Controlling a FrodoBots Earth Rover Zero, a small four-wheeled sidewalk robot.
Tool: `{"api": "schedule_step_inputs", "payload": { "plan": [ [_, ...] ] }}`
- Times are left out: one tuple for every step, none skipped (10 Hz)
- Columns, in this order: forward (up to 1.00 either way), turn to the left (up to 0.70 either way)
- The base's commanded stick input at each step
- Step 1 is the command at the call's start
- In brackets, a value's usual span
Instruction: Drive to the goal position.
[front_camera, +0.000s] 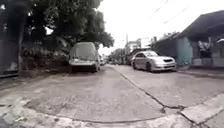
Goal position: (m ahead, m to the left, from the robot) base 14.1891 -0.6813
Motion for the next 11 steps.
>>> {"api": "schedule_step_inputs", "payload": {
  "plan": [
    [1.0, -0.08],
    [1.0, -0.24],
    [0.97, 0.0],
    [0.2, 0.0],
    [0.0, 0.0],
    [0.0, 0.0],
    [0.81, 0.0],
    [1.0, 0.0],
    [1.0, 0.0],
    [1.0, 0.0],
    [1.0, 0.0]
  ]
}}
